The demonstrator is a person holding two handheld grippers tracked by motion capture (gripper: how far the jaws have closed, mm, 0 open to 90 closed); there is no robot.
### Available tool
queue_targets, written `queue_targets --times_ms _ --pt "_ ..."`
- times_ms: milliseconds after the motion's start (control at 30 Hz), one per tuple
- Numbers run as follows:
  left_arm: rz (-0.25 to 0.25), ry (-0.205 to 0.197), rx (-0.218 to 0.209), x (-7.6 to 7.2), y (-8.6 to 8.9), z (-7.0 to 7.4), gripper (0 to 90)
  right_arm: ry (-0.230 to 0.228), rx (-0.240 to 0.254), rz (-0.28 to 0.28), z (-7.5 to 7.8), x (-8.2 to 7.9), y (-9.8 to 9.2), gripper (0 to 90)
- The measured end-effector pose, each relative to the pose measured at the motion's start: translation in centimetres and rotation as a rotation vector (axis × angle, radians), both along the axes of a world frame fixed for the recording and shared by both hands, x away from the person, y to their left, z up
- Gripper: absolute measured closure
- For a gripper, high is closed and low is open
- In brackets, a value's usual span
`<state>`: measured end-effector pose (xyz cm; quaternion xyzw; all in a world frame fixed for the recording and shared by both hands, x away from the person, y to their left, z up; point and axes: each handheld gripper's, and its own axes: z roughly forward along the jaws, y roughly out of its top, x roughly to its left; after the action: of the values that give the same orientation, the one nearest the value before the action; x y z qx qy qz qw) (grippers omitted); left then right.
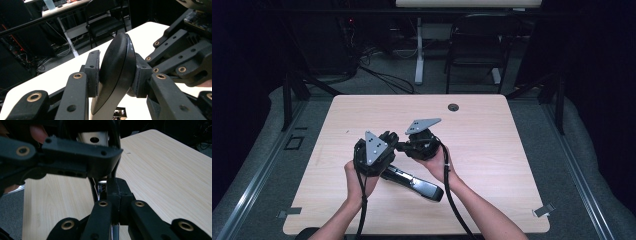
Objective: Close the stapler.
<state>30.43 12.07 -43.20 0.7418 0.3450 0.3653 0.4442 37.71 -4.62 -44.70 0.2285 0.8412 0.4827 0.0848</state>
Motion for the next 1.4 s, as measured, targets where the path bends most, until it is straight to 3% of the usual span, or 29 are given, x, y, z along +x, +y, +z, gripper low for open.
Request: queue_targets --times_ms 500,733,1100,1267,1400 --pt "-0.035 0.005 0.008 -0.4 -0.4 -0.3 62.5 0.018 0.032 0.006 -1.3 -0.3 -0.3 90.0" --pt "-0.075 0.021 0.005 -0.4 -0.4 -0.3 61.1 0.028 0.002 -0.015 -1.6 -0.2 -1.6 90.0" --pt "-0.183 0.088 0.012 -0.5 -1.1 -0.5 53.4 0.006 0.009 -0.004 -0.4 -0.5 -3.7 90.0" --pt "-0.255 0.125 0.026 -0.5 -1.2 -0.7 50.2 0.024 0.008 0.02 -0.2 -0.8 -4.1 90.0" --pt "-0.297 0.133 0.069 -0.8 -1.7 -1.0 48.5 0.044 -0.019 0.058 -0.3 -1.1 -4.2 90.0"
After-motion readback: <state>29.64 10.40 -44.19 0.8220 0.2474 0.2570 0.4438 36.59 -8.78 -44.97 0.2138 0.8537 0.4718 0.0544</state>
